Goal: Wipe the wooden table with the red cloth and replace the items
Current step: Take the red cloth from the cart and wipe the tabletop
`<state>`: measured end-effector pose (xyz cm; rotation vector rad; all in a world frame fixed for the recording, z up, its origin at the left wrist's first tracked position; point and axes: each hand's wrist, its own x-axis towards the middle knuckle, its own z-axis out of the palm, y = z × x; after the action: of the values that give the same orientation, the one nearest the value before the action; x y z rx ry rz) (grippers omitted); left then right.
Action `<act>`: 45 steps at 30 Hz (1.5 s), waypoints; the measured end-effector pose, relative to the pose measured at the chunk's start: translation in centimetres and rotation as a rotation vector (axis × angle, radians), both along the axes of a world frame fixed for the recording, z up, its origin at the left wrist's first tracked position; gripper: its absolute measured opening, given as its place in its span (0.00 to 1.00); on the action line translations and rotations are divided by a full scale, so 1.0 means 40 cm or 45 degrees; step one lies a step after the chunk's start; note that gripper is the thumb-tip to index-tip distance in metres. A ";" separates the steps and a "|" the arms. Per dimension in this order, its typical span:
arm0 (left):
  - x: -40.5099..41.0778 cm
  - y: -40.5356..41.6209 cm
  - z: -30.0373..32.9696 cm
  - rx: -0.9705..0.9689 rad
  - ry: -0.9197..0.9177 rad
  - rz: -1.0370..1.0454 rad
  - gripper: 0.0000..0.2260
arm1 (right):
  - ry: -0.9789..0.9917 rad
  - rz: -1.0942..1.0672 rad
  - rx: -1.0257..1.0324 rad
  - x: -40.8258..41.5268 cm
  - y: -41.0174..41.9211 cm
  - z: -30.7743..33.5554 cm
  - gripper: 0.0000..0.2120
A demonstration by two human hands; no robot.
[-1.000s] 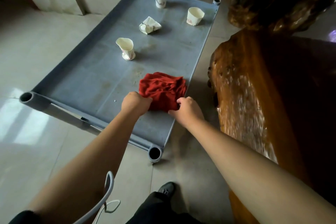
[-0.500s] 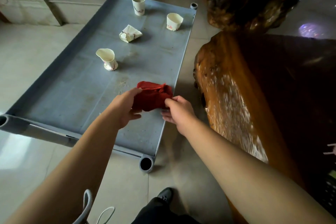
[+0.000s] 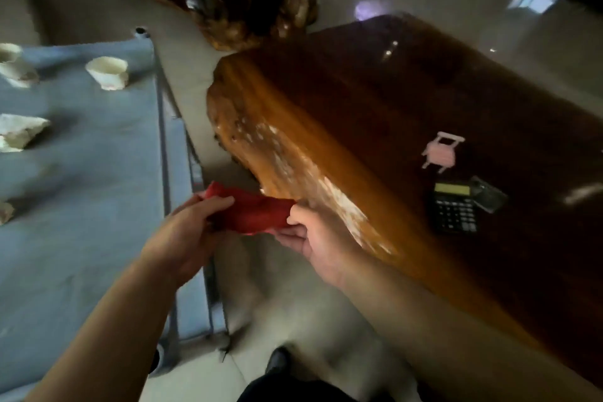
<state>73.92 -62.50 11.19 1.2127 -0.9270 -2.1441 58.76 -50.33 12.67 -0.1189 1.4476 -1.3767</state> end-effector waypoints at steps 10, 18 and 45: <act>-0.500 0.377 -0.063 0.050 -0.167 -0.884 0.22 | -0.041 -0.731 0.192 -0.274 0.562 -0.020 0.15; -0.774 0.817 -0.126 0.033 -0.276 -1.402 0.24 | 0.081 -1.044 0.347 -0.393 1.044 -0.120 0.09; -1.245 1.260 -0.399 -1.590 -0.678 -2.325 0.33 | 0.591 -0.789 1.211 -0.568 1.537 -0.464 0.23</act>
<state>24.12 -12.11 -4.75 -0.0765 -3.6553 -0.9998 36.05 11.14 -5.89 0.7158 2.5350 -0.9928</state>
